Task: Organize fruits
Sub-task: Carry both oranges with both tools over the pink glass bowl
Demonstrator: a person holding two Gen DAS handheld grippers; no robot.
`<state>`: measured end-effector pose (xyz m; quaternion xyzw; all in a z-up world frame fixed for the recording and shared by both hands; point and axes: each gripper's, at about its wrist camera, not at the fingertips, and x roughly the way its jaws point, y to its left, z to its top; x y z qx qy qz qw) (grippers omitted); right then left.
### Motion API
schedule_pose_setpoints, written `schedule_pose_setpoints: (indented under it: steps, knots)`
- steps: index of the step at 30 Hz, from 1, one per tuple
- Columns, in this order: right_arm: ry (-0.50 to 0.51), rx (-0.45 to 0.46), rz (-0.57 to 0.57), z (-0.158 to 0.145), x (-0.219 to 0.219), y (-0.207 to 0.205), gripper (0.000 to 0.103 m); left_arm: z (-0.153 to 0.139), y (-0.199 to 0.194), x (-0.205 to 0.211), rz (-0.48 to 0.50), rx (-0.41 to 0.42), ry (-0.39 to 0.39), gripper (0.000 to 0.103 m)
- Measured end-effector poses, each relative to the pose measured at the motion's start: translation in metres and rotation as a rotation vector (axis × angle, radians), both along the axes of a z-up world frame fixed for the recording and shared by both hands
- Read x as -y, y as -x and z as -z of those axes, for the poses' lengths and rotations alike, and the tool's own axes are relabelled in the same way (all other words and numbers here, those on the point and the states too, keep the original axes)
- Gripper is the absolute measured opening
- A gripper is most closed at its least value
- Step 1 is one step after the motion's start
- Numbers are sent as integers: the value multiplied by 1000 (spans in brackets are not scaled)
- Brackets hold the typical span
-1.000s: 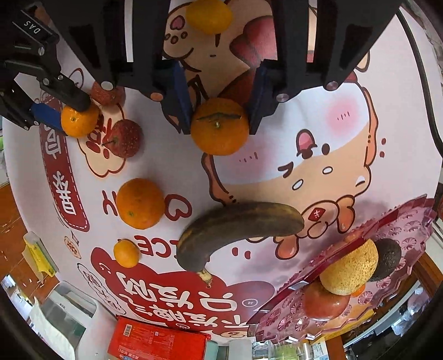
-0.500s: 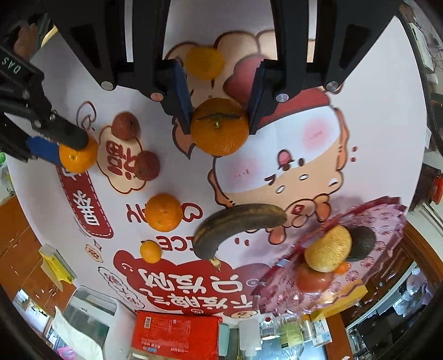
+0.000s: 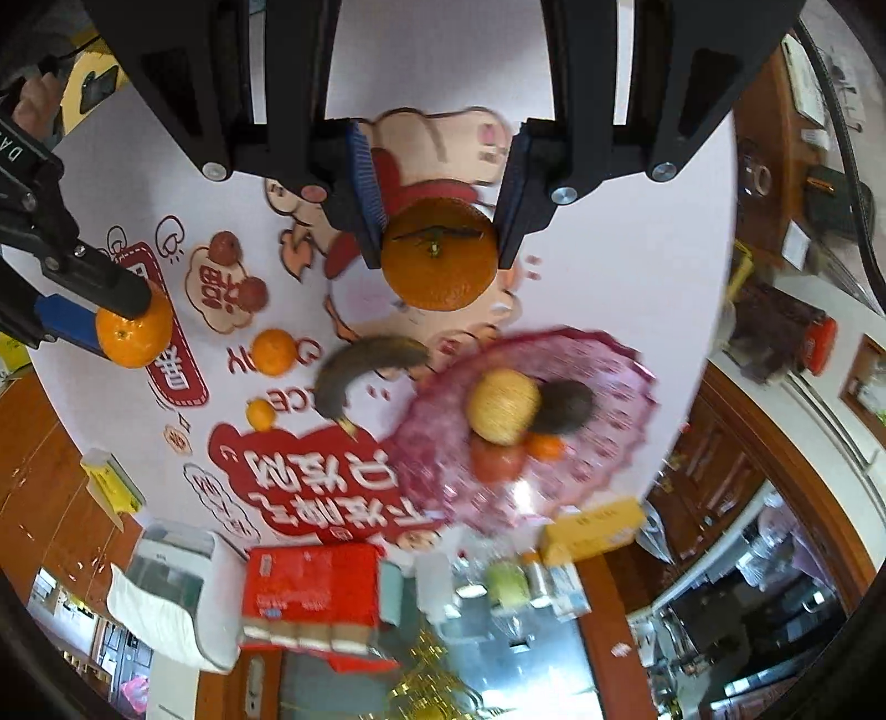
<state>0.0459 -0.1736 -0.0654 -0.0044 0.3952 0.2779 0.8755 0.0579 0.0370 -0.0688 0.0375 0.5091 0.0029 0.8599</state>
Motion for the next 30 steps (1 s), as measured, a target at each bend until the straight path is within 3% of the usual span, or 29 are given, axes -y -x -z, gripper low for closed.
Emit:
schedule_pose_setpoints:
  steps: [8, 19, 25, 30]
  knots:
    - [-27, 76, -11, -60, -34, -14, 39, -65, -15, -56, 23, 91, -149, 37]
    - [-19, 186, 81, -137, -73, -66, 39, -120, -83, -121, 82, 153, -247, 37]
    - [-11, 155, 151, -123, -106, -112, 39, -100, -139, -151, 112, 132, -216, 37]
    - [-7, 40, 215, -72, -131, -153, 39, -51, -179, -161, 151, 78, -156, 37]
